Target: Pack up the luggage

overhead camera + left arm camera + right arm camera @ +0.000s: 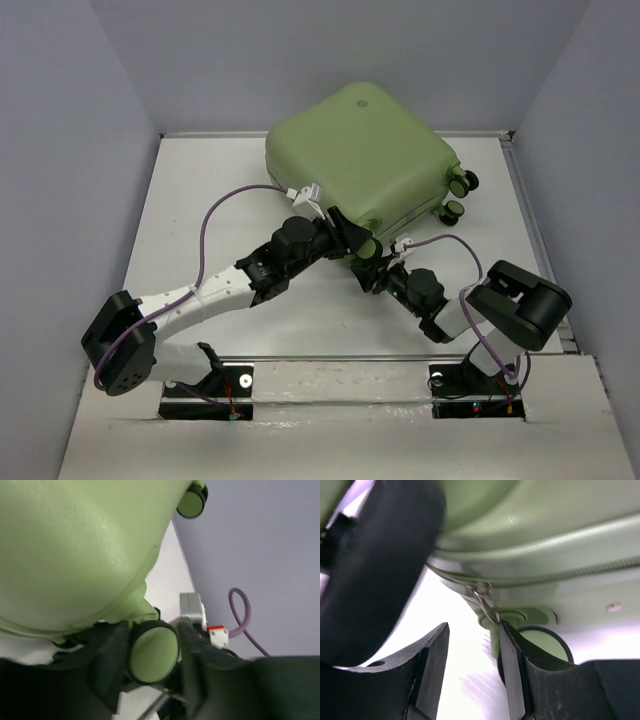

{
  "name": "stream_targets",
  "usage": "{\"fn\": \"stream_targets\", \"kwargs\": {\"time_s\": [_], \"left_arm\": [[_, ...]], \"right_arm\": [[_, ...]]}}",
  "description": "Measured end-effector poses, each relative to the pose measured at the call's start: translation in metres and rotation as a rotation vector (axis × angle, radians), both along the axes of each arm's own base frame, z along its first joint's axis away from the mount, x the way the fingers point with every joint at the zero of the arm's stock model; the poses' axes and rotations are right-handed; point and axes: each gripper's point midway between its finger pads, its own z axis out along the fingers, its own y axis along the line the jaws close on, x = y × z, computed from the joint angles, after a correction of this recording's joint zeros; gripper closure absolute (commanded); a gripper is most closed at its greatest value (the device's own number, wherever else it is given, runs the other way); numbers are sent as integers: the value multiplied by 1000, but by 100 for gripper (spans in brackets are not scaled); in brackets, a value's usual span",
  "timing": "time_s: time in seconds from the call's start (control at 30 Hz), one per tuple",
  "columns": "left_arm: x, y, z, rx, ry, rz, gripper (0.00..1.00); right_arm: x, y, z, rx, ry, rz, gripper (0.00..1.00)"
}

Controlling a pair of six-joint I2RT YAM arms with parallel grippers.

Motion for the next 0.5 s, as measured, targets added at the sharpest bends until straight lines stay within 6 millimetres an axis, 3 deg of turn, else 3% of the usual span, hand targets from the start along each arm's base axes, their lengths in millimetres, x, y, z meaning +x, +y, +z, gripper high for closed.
{"fn": "stream_targets", "kwargs": {"time_s": [0.07,0.17,0.37,0.5], "left_arm": [[-4,-2,-2,2,8,-23,27],[-8,-5,-2,3,12,-47,22],[-22,-9,-11,30,41,-105,20],[-27,-12,-11,27,45,-133,24]], "right_arm": [[0,-2,-4,-10,10,-7,50],[0,-3,-2,-12,9,-11,50],[3,-6,24,18,-55,-23,50],[3,-7,27,9,-60,-24,50]]}}
